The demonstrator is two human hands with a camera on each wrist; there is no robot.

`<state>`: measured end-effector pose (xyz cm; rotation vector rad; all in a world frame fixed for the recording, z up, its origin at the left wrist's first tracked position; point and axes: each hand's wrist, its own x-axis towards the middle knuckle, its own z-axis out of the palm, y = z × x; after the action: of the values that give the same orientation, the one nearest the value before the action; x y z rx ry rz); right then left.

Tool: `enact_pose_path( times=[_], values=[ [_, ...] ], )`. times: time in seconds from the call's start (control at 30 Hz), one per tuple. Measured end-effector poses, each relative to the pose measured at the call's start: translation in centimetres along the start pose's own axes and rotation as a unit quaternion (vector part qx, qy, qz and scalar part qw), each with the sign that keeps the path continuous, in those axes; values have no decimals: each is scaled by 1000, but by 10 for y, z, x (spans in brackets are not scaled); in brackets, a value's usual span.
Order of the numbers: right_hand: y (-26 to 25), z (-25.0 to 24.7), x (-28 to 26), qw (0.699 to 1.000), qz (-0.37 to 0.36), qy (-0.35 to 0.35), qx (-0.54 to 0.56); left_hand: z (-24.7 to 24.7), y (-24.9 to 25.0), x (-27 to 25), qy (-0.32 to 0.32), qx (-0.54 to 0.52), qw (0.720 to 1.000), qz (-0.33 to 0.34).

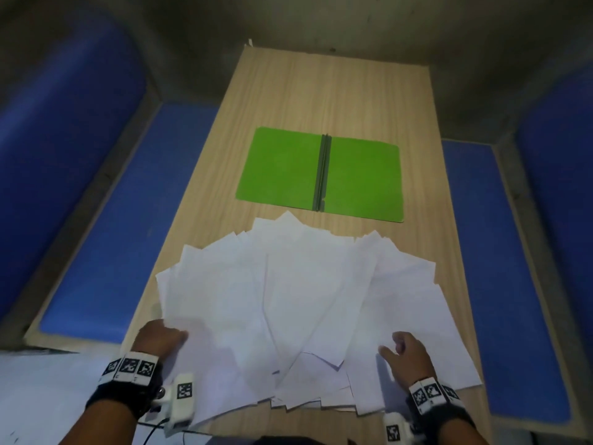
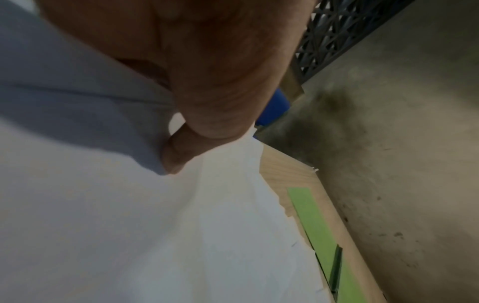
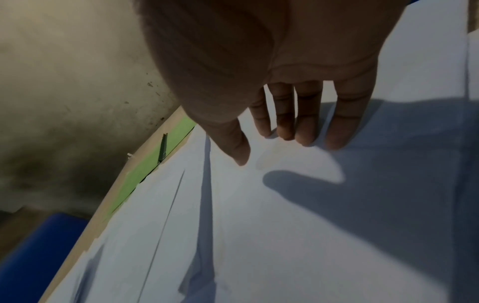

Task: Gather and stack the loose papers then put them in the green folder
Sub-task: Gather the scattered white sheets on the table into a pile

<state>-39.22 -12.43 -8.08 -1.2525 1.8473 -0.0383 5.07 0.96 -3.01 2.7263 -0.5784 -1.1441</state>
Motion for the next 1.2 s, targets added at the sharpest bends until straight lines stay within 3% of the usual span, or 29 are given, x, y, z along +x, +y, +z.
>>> enact_pose_path(
  times=[0.07, 0.23, 0.37, 0.47, 0.67, 0.77, 0.87, 0.97, 1.2],
  values=[
    [-2, 7, 0, 1000, -6, -12, 0, 7, 2, -3, -8, 34, 999, -3],
    [-33, 28, 5, 994, 28, -32, 97, 32, 14, 5, -2, -18, 1000, 5],
    [-73, 35, 11, 989, 30, -17, 142, 45, 14, 8, 29, 89, 996, -11],
    [-97, 43, 16, 990, 7, -28, 135, 46, 15, 2, 42, 86, 995, -10],
    [-131, 61, 7, 976, 12, -53, 211, 47, 4, 1, -13, 68, 997, 32],
    [-137, 67, 5, 983, -11, -62, 172, 43, -3, 2, -26, 53, 997, 43],
    [-135, 59, 5, 992, -54, -24, 113, 42, -35, 35, 9, -19, 999, 41],
    [-123, 29, 5, 990, -67, 36, 116, 6, -37, 21, 34, -45, 997, 52],
    [-107, -65, -5, 976, -86, 151, 128, -20, -41, 13, 17, -143, 987, 71]
  ],
)
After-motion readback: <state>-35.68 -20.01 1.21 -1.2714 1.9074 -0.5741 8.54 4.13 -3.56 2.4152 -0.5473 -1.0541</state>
